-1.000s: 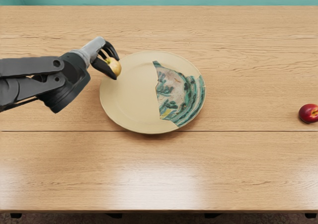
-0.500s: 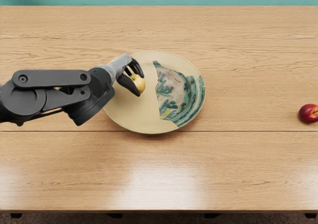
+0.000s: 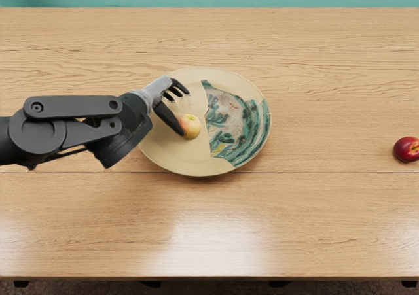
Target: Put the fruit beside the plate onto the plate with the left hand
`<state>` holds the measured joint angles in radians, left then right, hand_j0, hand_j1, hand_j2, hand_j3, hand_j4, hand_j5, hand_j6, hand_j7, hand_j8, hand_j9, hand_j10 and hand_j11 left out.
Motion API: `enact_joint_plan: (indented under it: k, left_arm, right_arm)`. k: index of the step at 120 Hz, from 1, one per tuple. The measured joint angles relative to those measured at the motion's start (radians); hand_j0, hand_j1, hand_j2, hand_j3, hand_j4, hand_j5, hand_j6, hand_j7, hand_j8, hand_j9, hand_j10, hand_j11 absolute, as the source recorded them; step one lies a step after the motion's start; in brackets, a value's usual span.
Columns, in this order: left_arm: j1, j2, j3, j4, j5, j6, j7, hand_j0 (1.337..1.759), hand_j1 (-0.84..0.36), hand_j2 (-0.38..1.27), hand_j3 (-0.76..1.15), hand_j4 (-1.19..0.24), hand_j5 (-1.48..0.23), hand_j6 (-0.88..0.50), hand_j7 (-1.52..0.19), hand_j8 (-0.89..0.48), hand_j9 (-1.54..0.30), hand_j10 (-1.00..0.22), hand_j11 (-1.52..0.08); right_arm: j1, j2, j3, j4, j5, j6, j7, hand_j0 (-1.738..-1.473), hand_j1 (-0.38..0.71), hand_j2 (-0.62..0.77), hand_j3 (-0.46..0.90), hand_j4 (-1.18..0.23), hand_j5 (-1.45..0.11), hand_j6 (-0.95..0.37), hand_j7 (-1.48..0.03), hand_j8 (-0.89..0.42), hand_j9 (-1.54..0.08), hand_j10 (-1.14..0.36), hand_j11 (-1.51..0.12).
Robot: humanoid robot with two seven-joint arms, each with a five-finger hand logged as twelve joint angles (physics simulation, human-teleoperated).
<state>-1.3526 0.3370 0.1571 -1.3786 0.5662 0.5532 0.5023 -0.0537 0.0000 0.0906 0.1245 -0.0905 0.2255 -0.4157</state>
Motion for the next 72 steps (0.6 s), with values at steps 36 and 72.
enact_joint_plan:
  k: [36,72]
  left_arm:
    - [-0.120,0.269,0.001,-0.059,-0.220,-0.144,0.000,1.658,0.24,0.05,0.00,-0.10,-0.14,-0.08,-0.13,-0.07,-0.13,-0.09,-0.13]
    - [-0.138,0.671,-0.003,-0.140,-0.282,-0.781,-0.003,1.658,0.31,0.01,0.00,-0.03,-0.04,-0.03,-0.04,-0.03,-0.04,-0.03,-0.04]
  right_arm:
    - [0.000,0.000,0.000,0.000,0.000,0.000,0.000,-1.658,-0.35,0.00,0.00,0.00,0.00,0.00,0.00,0.00,0.00,0.00,0.00]
    - [0.000,0.000,0.000,0.000,0.000,0.000,0.000,-1.658,-0.35,0.00,0.00,0.00,0.00,0.00,0.00,0.00,0.00,0.00,0.00]
